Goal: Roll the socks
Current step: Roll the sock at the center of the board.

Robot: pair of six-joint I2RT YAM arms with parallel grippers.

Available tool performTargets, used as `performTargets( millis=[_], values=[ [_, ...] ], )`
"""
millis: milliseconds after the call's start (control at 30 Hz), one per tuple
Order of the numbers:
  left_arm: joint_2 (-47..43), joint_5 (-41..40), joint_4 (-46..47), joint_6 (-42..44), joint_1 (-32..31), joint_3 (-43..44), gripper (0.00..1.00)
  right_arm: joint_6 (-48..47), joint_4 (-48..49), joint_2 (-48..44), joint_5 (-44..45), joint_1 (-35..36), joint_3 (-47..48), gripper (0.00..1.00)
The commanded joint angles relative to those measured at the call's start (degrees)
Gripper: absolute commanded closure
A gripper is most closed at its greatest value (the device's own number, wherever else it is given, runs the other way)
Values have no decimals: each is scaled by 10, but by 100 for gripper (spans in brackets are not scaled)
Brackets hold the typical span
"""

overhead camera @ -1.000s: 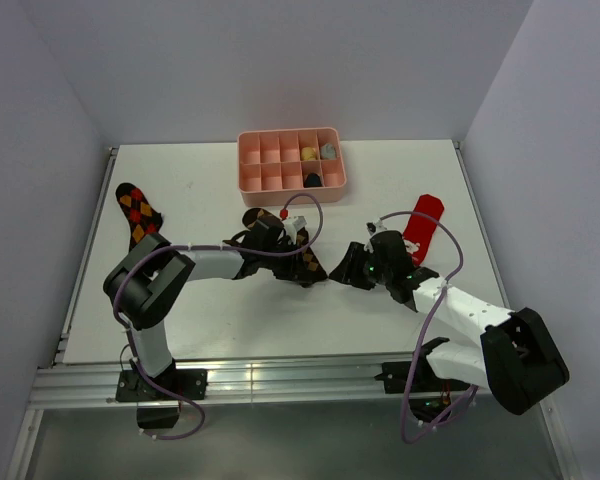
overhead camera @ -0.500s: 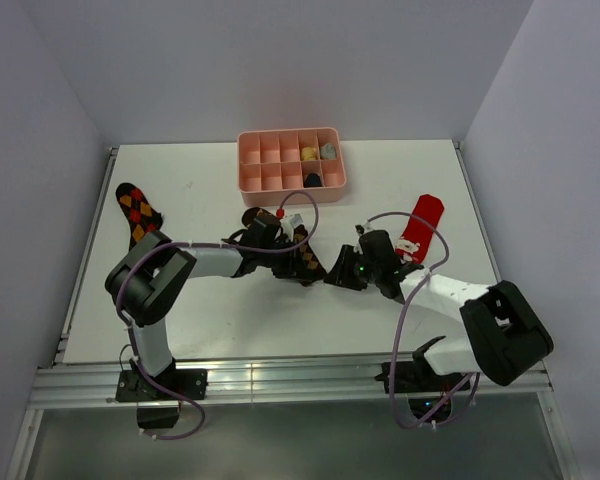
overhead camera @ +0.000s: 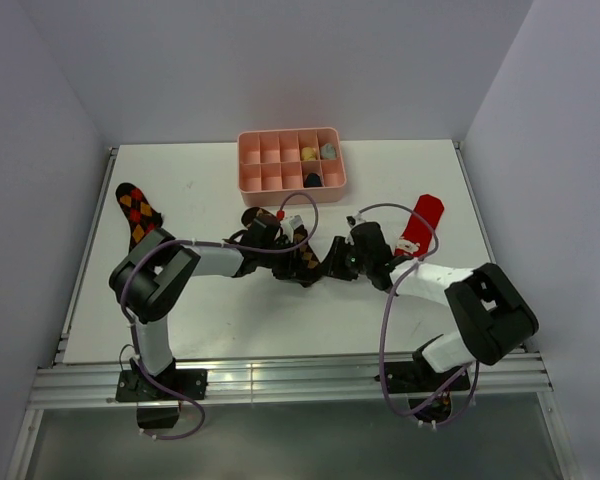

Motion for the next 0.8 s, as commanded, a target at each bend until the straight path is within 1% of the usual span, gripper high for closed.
performTargets(
  millis=[0,167,267,400,433,467,567,600,667,700,767],
  values=[
    [10,14,11,-4,2,3,100,2,33,17,2,4,28,66],
    [15,21,14,-5,2,5,100,7,38,42,3,6,34,67],
    [16,25,15,-5,2,5,100,8,27,57,19,9,44,69],
    [19,27,15,-5,2,4,100,10,-7,77,43,15,66,72],
    [19,27,16,-5,2,3,100,9,-16,82,64,15,77,72],
    [15,27,18,-5,2,0,99,9,-41,90,72,21,84,73],
    [0,18,15,2,2,-3,92,8,-98,106,107,27,114,74],
    [-5,7,10,5,2,-3,85,9,-104,116,113,30,121,74],
    [-27,-7,6,14,2,-7,77,14,-146,125,131,32,138,75],
    [-37,-17,3,18,2,-9,70,14,-156,132,135,33,142,75],
    [-73,-51,-8,31,2,-17,63,13,-177,138,138,33,152,75]
  ],
)
